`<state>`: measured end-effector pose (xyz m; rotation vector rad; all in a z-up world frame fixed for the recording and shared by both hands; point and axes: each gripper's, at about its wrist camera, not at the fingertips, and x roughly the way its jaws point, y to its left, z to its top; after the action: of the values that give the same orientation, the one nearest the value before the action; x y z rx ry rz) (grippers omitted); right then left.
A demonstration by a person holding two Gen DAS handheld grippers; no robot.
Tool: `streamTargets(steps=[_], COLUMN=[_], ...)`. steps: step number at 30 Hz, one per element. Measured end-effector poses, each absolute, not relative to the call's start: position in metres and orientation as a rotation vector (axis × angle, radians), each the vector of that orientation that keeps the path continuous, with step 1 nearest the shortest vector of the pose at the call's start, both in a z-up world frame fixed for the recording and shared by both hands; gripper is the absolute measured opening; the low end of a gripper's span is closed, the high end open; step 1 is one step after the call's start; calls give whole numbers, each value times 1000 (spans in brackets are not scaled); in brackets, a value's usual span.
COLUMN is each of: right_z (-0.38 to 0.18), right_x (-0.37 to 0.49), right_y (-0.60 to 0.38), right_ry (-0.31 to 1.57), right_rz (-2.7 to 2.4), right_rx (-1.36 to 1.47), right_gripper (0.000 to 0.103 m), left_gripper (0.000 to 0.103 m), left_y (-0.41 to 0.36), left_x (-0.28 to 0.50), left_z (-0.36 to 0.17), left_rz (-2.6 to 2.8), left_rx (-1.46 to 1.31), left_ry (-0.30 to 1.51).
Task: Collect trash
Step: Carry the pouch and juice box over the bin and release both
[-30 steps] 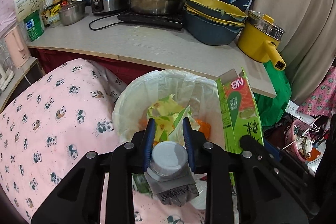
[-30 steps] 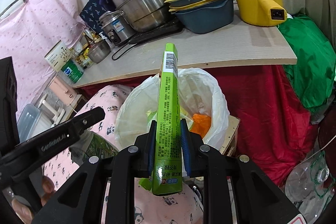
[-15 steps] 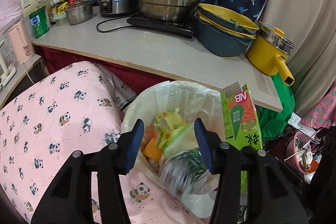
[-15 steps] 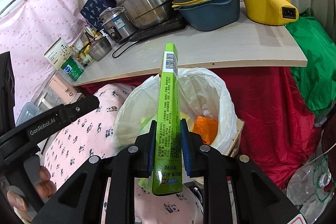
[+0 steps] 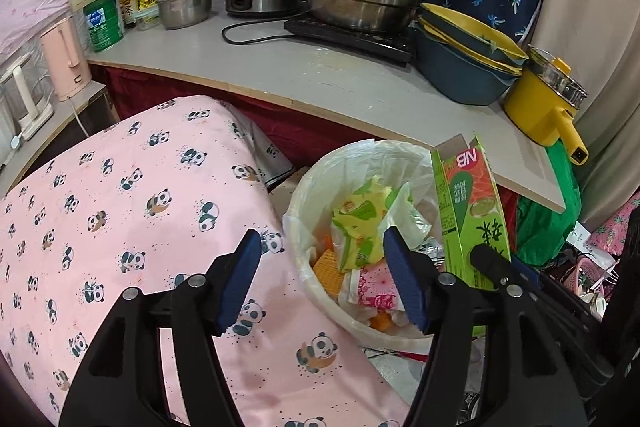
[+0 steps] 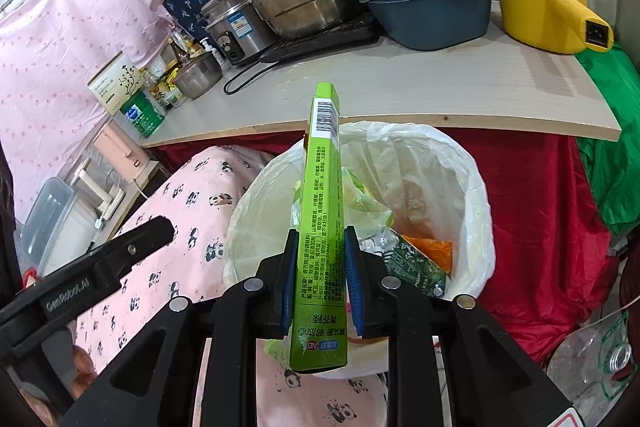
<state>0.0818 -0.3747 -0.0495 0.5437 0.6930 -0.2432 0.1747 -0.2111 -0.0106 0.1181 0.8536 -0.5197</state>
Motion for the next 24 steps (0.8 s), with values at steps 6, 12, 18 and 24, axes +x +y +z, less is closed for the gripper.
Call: streamTargets(steps=[6,12,18,24], right_z=[-52,-42,-30,-19], right_x=[98,94,82,64], right_y=[-370,-364,-360,-354], right_ry=[705,693,686,681], right_rz=[-240,-237,-234,-233], right_rx=[519,507,497,491], right_gripper=[26,28,28,37], left_gripper=[63,74,79,84], left_y=[-204,-198,-194,-192], left_x=[177,171,158,143], left_z=[-16,-14,-12,-8], left_rz=[-498,-479,-474,-465], left_rx=[125,128,134,148], left_ry=[864,842,835,823])
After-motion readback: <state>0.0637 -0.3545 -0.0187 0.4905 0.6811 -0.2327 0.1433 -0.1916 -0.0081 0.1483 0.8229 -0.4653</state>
